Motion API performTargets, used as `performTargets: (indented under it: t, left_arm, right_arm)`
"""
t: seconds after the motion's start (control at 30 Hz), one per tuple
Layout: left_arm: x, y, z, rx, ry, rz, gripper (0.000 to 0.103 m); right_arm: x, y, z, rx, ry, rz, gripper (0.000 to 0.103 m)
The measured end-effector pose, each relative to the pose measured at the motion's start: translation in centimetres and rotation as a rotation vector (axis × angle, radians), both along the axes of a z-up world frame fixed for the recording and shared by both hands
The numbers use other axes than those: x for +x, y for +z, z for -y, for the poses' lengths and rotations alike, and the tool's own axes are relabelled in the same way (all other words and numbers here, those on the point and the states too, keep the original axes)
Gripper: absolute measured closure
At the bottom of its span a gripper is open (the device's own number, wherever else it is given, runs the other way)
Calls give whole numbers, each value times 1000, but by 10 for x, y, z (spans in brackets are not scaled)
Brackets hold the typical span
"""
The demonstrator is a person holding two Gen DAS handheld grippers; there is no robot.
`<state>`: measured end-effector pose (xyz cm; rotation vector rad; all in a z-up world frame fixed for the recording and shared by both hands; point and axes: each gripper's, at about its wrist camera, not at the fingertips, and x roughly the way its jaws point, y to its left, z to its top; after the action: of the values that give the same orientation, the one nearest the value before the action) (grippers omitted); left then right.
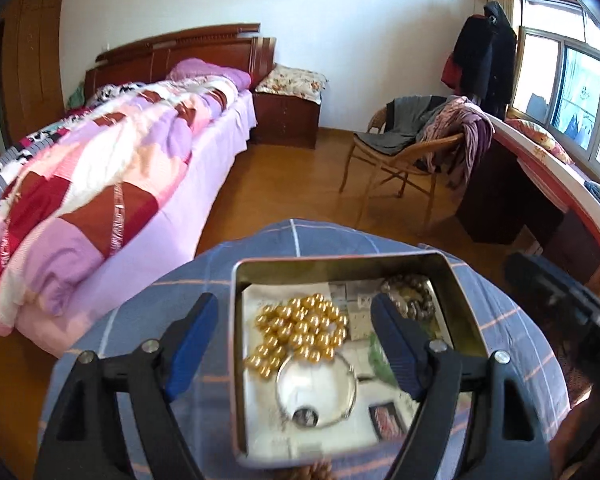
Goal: Organize jewelry
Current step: 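Lower both bracelets into the tin and open both tools, then withdraw both tools from the tin back over the remaining jewelry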
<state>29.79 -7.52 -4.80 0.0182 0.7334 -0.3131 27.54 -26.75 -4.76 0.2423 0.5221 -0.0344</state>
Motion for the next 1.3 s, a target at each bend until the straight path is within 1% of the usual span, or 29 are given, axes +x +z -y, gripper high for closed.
performTargets:
  t: [0.1,0.17,0.23,0.37,0.5,0.63,0.73,0.97,1.07,1.3]
  left_arm:
    - [-24,2,-9,19,-8,4,23]
    - [-47,1,-15,19,-9,8,23]
    - [-57,-2,-19,10,-16,-9,19]
    - [-88,-6,-23,13,-9,-32,19]
    - [-108,-5,-25,30,10,-32,19]
    - [-128,-5,-28,68,34,-25,19]
    - [-143,-7,-31,85,42,-23,16]
    - [-170,-11,-38,119,62,4,9]
    - [-177,-13,-42,113,66,9,7]
    - [-186,-14,-49,96,78,11,6]
  right_arm:
    - [-33,1,0,3,-40,-5,44]
    - [-56,-3,-3,26,-42,-18,44]
    - [-74,-9,-7,43,-37,-41,44]
    - [-107,-19,-17,67,-31,-82,44]
    - [-134,-26,-24,96,-23,-107,44]
    - [-156,-28,-31,118,-11,-114,44]
    - [-173,-27,-37,117,-3,-106,44]
    - [-196,-24,-43,115,4,-94,44]
    - [-202,-25,-47,112,10,-97,44]
    - [-210,-26,-49,104,14,-98,44]
